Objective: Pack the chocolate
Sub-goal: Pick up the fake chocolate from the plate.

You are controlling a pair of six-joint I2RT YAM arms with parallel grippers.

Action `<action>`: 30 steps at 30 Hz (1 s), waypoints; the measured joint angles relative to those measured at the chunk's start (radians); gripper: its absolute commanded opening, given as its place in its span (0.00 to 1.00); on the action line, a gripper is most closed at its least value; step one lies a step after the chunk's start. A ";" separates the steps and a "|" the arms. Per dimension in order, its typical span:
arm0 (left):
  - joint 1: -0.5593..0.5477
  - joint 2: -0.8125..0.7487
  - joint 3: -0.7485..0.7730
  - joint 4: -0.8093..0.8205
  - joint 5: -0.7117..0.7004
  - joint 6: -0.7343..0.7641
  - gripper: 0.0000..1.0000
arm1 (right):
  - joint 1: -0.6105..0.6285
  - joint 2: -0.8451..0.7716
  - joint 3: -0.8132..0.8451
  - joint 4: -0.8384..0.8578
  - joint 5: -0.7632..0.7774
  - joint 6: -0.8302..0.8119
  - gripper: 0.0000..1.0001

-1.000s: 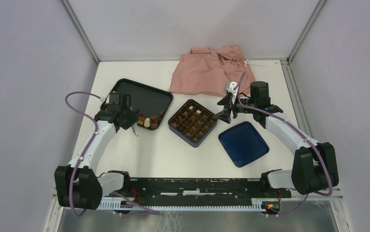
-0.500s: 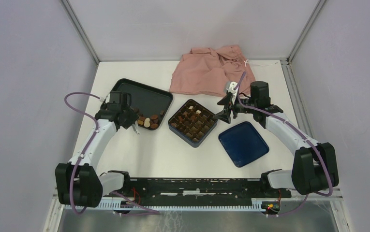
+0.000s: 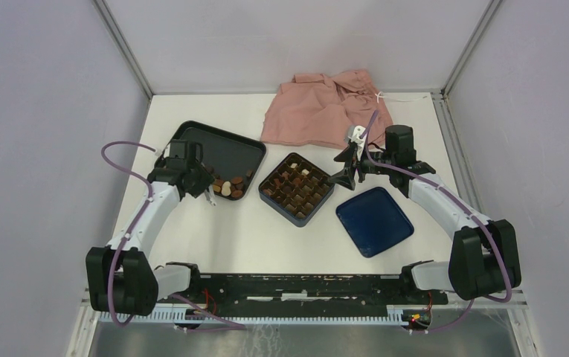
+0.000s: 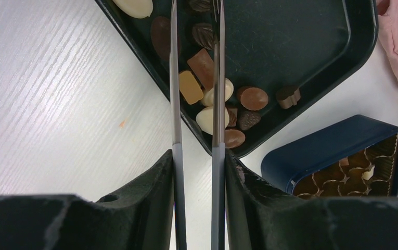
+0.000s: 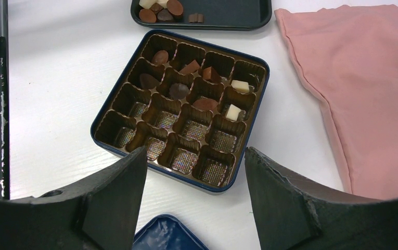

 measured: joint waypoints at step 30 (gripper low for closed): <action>0.000 0.093 0.069 0.017 -0.034 0.011 0.04 | 0.000 0.000 0.000 -0.016 -0.004 -0.010 0.75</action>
